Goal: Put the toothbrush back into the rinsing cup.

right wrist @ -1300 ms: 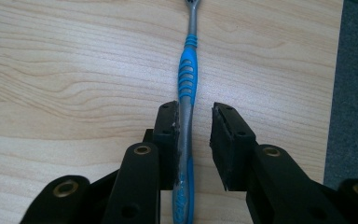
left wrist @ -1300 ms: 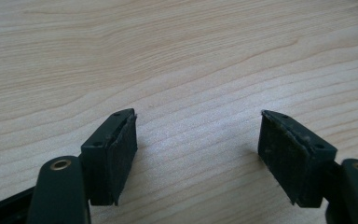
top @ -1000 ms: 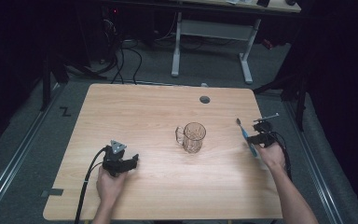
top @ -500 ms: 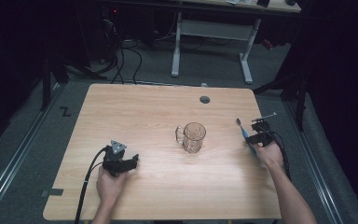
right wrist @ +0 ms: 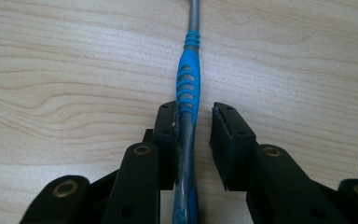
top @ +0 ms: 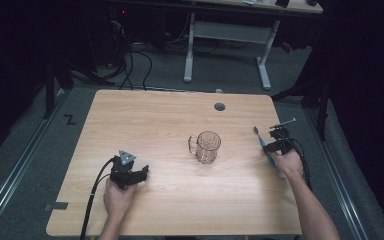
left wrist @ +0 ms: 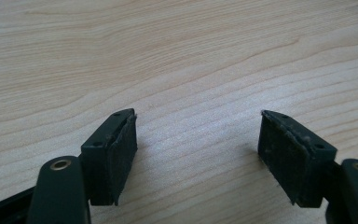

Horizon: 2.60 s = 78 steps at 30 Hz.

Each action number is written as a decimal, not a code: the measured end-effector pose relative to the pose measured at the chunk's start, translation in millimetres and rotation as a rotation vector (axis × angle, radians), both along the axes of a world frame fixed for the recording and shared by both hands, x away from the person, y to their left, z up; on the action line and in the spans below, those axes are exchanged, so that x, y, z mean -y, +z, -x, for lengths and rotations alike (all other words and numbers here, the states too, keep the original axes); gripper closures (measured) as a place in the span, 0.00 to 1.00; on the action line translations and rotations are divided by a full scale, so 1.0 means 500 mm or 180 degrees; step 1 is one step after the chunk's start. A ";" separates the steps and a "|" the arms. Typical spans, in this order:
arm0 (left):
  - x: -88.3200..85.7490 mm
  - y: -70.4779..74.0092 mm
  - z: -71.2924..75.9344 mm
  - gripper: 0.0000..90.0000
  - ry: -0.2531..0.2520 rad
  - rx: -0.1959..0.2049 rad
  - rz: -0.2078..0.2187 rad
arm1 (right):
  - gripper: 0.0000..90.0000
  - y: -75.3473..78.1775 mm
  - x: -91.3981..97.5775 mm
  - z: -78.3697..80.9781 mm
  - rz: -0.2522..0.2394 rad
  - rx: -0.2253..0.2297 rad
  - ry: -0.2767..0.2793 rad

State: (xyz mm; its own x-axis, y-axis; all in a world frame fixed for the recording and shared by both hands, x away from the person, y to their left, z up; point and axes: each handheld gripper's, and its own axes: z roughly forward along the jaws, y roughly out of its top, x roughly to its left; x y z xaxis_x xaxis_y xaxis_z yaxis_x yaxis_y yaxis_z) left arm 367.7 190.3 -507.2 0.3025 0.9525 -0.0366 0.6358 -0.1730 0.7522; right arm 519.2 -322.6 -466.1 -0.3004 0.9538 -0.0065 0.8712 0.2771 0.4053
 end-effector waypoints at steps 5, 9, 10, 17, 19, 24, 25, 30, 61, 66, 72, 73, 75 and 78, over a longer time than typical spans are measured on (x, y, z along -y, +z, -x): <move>0.000 0.000 0.000 0.32 0.0001 0.0000 0.0001 | 0.77 0.001 -0.004 -0.012 0.0024 -0.0024 0.0004; 0.000 0.000 0.000 0.32 0.0001 0.0000 0.0001 | 0.77 0.000 -0.001 -0.018 -0.0032 -0.0019 -0.0036; 0.000 0.000 0.000 0.32 0.0001 0.0001 0.0002 | 0.77 0.000 -0.001 -0.018 -0.0041 -0.0024 -0.0042; 0.001 0.000 0.000 0.32 0.0003 0.0004 -0.0013 | 0.75 -0.002 -0.008 -0.019 -0.0025 0.0049 -0.0024; 0.002 0.000 0.000 0.32 0.0002 0.0004 -0.0020 | 0.79 -0.003 -0.010 -0.020 -0.0015 0.0085 -0.0034; 0.002 0.000 0.000 0.32 0.0002 0.0001 -0.0024 | 0.90 -0.002 -0.007 -0.019 0.0009 0.0066 -0.0004; 0.002 0.000 0.000 0.32 0.0002 0.0001 -0.0024 | 0.90 -0.002 -0.007 -0.019 0.0009 0.0066 -0.0004; 0.001 0.000 0.000 0.32 0.0002 0.0003 -0.0017 | 0.91 -0.002 -0.008 -0.015 0.0043 0.0085 0.0014; 0.001 0.000 0.000 0.32 0.0007 0.0002 -0.0019 | 0.91 0.086 0.036 0.121 -0.0304 0.0649 0.0148; 0.002 0.000 0.000 0.32 0.0012 -0.0001 -0.0035 | 0.91 0.088 0.045 0.144 -0.0408 0.0736 0.0171; 0.003 0.000 0.000 0.32 0.0013 0.0004 -0.0046 | 0.91 0.099 0.036 0.188 -0.0461 0.0879 0.0264; 0.003 0.000 0.000 0.32 0.0013 0.0004 -0.0046 | 0.91 0.099 0.036 0.188 -0.0461 0.0879 0.0264; 0.003 0.000 0.000 0.32 0.0014 0.0005 -0.0051 | 0.91 0.100 0.034 0.197 -0.0458 0.0887 0.0289; 0.004 0.000 0.000 0.32 0.0016 0.0004 -0.0069 | 0.91 0.103 0.034 0.209 -0.0472 0.0916 0.0298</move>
State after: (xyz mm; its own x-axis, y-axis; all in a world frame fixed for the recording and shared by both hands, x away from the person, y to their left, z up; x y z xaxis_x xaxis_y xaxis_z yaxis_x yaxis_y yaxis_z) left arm 367.6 188.2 -507.3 0.2978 0.9545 -0.0154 0.6357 -0.1863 0.7492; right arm 414.6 -339.5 -414.4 -0.3929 0.9190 0.0331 0.6887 0.2702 0.6729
